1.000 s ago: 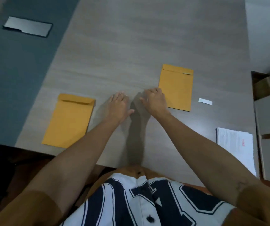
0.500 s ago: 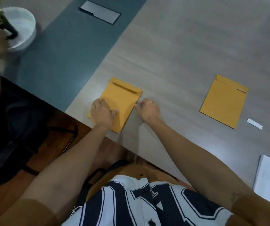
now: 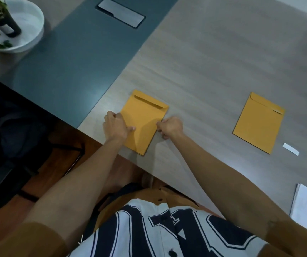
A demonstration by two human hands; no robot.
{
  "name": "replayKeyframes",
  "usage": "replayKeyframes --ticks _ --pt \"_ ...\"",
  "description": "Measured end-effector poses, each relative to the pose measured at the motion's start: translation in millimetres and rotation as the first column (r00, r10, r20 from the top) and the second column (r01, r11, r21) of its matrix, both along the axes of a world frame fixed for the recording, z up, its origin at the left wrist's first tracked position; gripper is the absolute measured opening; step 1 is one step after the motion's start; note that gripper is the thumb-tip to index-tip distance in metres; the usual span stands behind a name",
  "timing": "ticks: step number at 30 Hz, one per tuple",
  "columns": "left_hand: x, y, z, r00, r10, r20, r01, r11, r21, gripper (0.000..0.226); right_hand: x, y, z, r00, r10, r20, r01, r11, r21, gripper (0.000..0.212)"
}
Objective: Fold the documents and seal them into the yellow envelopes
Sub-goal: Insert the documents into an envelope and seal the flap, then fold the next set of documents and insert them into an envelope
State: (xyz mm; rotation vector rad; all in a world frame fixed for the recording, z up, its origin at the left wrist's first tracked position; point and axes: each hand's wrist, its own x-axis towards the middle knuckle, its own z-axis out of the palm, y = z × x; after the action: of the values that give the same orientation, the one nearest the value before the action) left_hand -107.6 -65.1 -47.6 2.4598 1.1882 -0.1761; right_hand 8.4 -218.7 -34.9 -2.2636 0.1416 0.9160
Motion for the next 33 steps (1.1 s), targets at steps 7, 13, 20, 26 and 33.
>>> replayKeyframes --ticks 7,13,20,26,33 --pt "7.2 0.9 6.3 0.999 0.021 -0.024 -0.022 1.000 -0.015 0.075 -1.9 2.8 5.0 0.999 -0.043 -0.032 0.044 0.999 0.033 0.019" --pt "10.7 4.7 12.4 0.996 0.025 -0.087 -0.023 1.000 0.021 0.082 -2.3 6.2 8.9 0.994 -0.087 -0.058 0.091 0.994 0.068 0.023" --pt "14.9 5.0 20.7 0.996 0.076 0.046 -0.076 0.997 -0.005 0.070 -3.1 5.9 11.7 0.996 -0.075 -0.057 0.081 0.990 0.116 0.015" --pt "30.6 3.5 32.1 0.962 0.150 0.227 -0.132 0.987 -0.093 0.030 2.1 -18.9 15.4 0.998 -0.062 -0.020 0.065 0.984 0.164 0.011" --pt "61.4 -53.3 20.2 0.960 -0.226 0.163 0.263 0.930 -0.256 0.028 5.5 -118.1 9.3 0.973 -0.223 0.052 0.219 0.973 0.071 0.016"
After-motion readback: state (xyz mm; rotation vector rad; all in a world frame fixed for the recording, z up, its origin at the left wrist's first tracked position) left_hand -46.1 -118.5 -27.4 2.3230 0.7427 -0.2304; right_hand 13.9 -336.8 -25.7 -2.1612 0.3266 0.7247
